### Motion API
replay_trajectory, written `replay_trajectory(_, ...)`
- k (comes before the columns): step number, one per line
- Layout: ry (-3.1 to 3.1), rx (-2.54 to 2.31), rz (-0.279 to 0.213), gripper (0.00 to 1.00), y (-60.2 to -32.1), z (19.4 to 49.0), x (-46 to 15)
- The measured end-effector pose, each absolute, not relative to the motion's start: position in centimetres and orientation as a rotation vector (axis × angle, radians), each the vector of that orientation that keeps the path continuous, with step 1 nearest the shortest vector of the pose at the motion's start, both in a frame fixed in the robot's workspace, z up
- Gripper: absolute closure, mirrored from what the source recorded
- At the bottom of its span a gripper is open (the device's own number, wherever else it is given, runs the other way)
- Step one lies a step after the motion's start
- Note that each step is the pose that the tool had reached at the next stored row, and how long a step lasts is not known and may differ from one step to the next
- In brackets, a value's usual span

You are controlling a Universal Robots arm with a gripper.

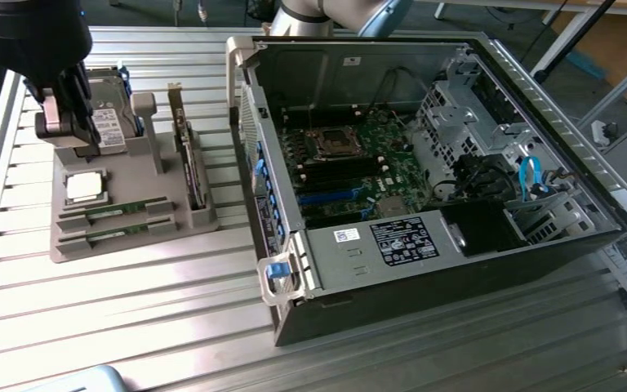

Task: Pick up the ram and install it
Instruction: 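Pick up the ram and move it above insertion slot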

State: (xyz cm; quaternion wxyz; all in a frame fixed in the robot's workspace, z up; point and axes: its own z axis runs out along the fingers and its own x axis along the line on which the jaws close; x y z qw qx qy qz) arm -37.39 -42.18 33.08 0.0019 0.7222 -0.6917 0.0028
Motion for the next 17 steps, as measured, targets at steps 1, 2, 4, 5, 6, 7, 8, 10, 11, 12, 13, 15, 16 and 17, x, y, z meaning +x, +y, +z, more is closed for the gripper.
replay_trajectory(1,-2.170,2.266,0.009,0.76,-42.2,33.0,-37.4)
replay_trajectory(2,-2.170,2.266,0.009,0.76,-42.2,32.9,-37.4)
replay_trajectory(4,-2.170,2.266,0.009,0.76,-42.2,32.6,-37.4)
replay_trajectory(5,-2.170,2.266,0.009,0.76,-42.2,32.5,-37.4)
replay_trajectory(6,-2.170,2.266,0.009,0.76,-42.2,32.4,-37.4)
replay_trajectory(7,-2.170,2.266,0.009,0.76,-42.2,32.3,-37.4)
replay_trajectory(8,-2.170,2.266,0.009,0.76,-42.2,32.2,-37.4)
replay_trajectory(10,-2.170,2.266,0.009,0.76,-42.2,32.1,-37.4)
replay_trajectory(11,-2.170,2.266,0.009,0.76,-42.2,32.0,-37.4)
replay_trajectory(12,-2.170,2.266,0.009,0.76,-42.2,31.9,-37.4)
replay_trajectory(13,-2.170,2.266,0.009,0.76,-42.2,31.8,-37.4)
replay_trajectory(15,-2.170,2.266,0.009,0.76,-42.3,31.6,-37.4)
replay_trajectory(16,-2.170,2.266,0.009,0.76,-42.3,31.5,-37.4)
replay_trajectory(17,-2.170,2.266,0.009,0.76,-42.3,31.3,-37.4)
